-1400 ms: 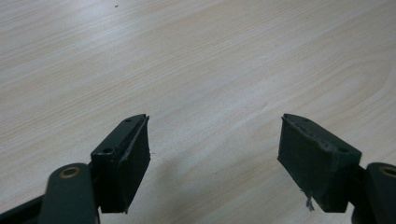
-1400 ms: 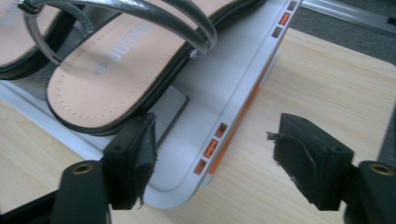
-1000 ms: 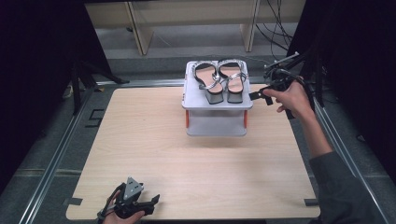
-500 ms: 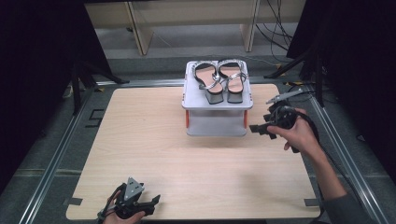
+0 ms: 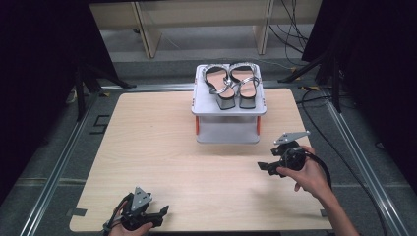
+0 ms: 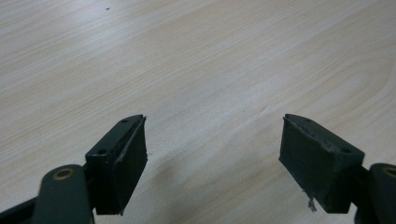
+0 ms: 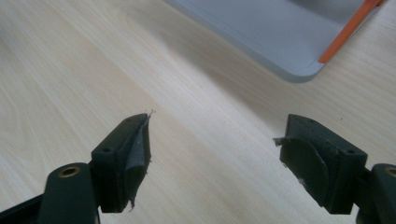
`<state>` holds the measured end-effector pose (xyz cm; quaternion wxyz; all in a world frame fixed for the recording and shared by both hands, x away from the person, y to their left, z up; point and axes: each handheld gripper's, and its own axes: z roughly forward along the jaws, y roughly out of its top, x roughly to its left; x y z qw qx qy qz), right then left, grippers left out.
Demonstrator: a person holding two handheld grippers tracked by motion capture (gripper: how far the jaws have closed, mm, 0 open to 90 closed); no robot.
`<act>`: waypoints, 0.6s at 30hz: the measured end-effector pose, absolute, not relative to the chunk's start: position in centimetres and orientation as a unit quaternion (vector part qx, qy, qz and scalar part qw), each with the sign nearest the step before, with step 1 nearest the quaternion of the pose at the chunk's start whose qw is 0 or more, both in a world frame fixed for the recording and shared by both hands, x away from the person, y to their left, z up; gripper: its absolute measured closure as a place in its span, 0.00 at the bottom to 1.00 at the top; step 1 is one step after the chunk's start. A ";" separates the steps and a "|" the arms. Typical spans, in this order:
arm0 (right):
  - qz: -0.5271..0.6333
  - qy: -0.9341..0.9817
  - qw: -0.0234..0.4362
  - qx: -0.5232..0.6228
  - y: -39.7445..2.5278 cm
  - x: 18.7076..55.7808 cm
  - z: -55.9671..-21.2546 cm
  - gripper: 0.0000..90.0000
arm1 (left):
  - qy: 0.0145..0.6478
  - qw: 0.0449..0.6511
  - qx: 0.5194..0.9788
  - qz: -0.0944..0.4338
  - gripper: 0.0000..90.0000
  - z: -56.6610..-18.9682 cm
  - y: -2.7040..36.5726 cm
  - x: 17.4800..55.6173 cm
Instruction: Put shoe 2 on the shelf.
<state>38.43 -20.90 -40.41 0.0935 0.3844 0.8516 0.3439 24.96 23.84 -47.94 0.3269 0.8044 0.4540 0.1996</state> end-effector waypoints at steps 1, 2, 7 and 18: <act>0.347 0.850 0.100 0.384 -20.9 38.2 -40.7 0.27 | 0.452 0.327 0.805 0.201 0.24 -47.9 23.8 24.9; 0.344 0.851 0.103 0.382 -21.0 37.8 -41.0 0.27 | 0.448 0.333 0.806 0.195 0.23 -47.8 23.8 24.9; 0.345 0.856 0.095 0.374 -21.3 36.6 -42.3 0.27 | 0.448 0.323 0.809 0.202 0.22 -47.9 23.8 24.9; 0.338 0.858 0.072 0.379 -22.0 34.9 -44.9 0.25 | 0.446 0.331 0.809 0.195 0.21 -47.8 23.6 24.8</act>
